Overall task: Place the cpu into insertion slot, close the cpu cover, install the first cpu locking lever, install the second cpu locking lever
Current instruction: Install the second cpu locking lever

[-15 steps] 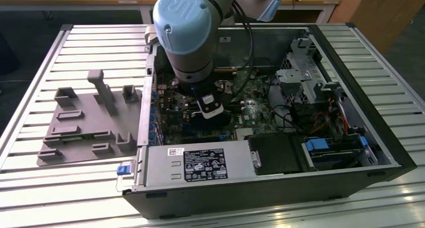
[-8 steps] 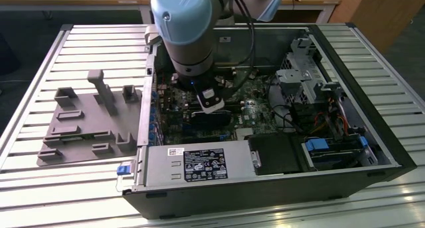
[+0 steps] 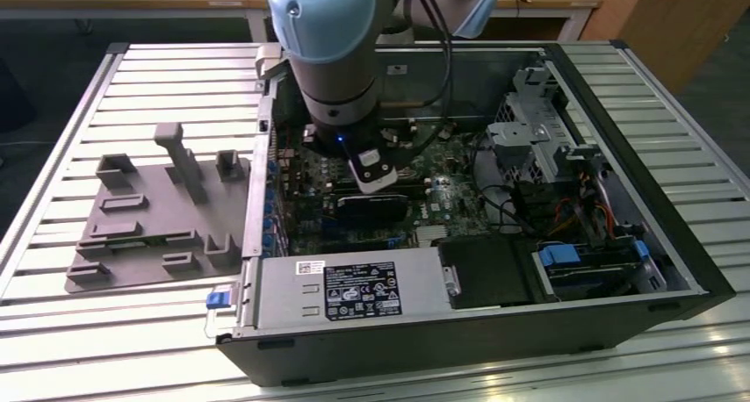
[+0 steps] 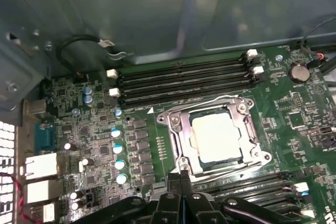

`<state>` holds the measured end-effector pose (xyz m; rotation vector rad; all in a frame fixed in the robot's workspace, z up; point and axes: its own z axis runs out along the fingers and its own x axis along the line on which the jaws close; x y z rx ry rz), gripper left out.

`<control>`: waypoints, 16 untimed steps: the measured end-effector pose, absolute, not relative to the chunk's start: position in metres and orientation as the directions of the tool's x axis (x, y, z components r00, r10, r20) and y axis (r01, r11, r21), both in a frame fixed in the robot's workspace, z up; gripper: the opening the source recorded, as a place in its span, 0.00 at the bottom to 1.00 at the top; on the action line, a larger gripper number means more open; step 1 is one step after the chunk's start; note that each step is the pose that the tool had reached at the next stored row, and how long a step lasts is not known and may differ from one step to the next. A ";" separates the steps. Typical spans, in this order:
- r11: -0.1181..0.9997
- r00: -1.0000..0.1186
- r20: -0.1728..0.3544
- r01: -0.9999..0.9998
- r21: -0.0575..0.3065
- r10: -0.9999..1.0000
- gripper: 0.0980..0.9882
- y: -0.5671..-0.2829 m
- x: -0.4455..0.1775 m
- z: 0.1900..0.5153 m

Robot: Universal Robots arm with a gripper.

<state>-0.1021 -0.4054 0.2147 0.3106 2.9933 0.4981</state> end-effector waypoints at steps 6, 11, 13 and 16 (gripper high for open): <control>0.926 -0.976 -0.043 0.189 0.327 0.214 0.00 -0.405 -0.082 0.215; 0.926 -0.976 -0.032 0.193 0.324 0.214 0.00 -0.404 -0.066 0.215; 0.927 -0.976 -0.030 0.194 0.323 0.214 0.00 -0.403 -0.064 0.215; 0.928 -0.976 -0.029 0.194 0.318 0.214 0.00 -0.398 -0.061 0.215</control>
